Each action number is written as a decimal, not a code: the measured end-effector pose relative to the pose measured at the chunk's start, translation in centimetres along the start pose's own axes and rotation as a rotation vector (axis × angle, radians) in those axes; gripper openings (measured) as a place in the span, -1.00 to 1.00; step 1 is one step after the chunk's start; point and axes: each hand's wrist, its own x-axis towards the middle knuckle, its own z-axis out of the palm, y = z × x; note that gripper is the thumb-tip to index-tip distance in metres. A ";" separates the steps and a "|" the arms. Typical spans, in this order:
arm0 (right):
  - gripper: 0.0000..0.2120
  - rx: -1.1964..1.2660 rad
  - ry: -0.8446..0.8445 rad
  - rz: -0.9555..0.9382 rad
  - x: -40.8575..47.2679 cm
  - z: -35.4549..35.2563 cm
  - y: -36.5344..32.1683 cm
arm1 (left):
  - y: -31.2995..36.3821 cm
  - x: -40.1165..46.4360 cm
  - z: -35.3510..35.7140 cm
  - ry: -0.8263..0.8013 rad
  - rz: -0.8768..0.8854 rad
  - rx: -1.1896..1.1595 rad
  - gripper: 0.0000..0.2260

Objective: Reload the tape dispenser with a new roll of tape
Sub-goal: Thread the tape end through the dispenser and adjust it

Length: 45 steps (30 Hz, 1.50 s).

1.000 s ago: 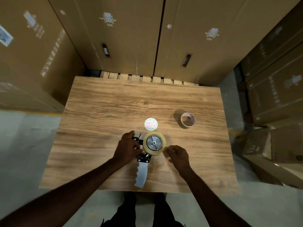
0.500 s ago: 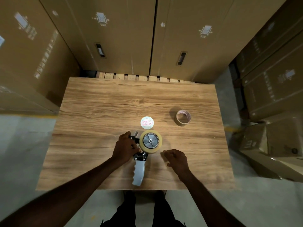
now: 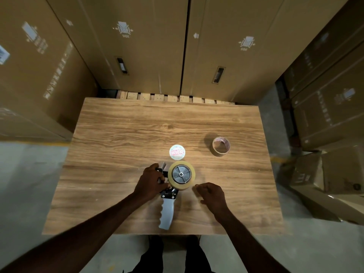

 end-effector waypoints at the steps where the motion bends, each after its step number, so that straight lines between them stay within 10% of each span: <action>1: -0.76 0.000 -0.001 -0.004 0.1 0.1 -0.2 | 0.0 0.0 -0.1 -0.003 0.005 -0.005 -0.75; 12: -0.79 -0.056 -0.032 -0.030 -0.5 1.6 -0.9 | -0.7 -0.8 0.0 0.026 0.012 0.011 -0.94; 25: -0.26 -0.093 -0.289 0.115 -6.0 10.7 1.0 | -0.7 -0.1 -0.7 -0.018 0.063 0.067 -0.90; 45: -0.53 0.036 0.000 0.146 -3.3 8.3 -2.6 | -0.7 1.4 -3.5 0.013 0.195 -0.118 -0.96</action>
